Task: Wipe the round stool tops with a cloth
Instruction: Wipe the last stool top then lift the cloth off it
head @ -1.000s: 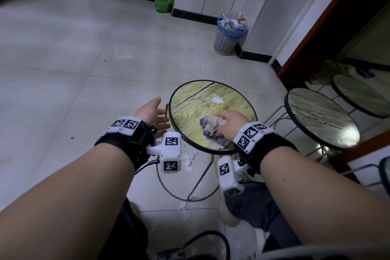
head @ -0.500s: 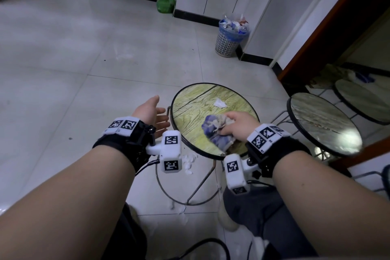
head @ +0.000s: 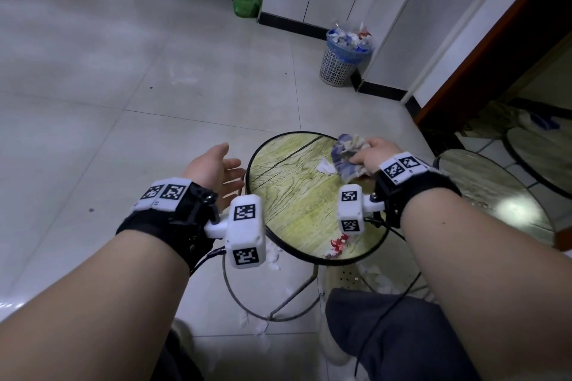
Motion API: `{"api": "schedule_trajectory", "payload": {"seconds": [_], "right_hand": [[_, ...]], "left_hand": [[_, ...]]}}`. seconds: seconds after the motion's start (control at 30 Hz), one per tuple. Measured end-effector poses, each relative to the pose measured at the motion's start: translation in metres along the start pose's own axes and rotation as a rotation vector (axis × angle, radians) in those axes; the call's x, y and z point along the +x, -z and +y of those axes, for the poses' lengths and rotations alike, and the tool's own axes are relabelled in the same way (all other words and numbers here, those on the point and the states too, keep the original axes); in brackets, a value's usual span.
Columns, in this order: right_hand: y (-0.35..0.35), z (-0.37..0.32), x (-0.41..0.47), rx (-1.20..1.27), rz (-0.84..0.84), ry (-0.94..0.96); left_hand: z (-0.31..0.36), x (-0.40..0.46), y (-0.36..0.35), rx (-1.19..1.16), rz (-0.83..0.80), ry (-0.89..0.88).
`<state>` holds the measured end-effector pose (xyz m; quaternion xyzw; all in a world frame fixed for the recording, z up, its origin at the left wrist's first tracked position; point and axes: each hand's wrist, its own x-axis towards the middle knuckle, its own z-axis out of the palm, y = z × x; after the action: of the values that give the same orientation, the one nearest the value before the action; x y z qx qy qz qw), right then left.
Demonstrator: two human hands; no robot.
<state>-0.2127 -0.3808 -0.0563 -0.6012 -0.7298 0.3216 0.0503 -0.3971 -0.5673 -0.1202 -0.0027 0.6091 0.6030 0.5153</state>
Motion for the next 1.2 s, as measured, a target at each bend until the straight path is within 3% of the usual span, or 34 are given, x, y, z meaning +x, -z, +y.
{"api": "schedule_trajectory", "payload": {"seconds": [0.3,0.67,1.03,1.2], "right_hand": [[-0.024,-0.031,0.014,-0.402,-0.034,0.171],[-0.053,-0.029,-0.044,-0.352,-0.249,0.454],[-0.057,-0.018,-0.087,-0.198,-0.434,0.416],[-0.052,-0.019,-0.081,0.009,-0.320,0.291]], "left_hand": [[0.005,0.001,-0.001,-0.031,0.011,-0.012],[0.009,-0.019,0.021,-0.050,0.052,-0.065],[0.012,-0.033,0.043,-0.059,0.053,-0.077],[0.009,-0.032,0.042,-0.064,0.023,-0.063]]}}
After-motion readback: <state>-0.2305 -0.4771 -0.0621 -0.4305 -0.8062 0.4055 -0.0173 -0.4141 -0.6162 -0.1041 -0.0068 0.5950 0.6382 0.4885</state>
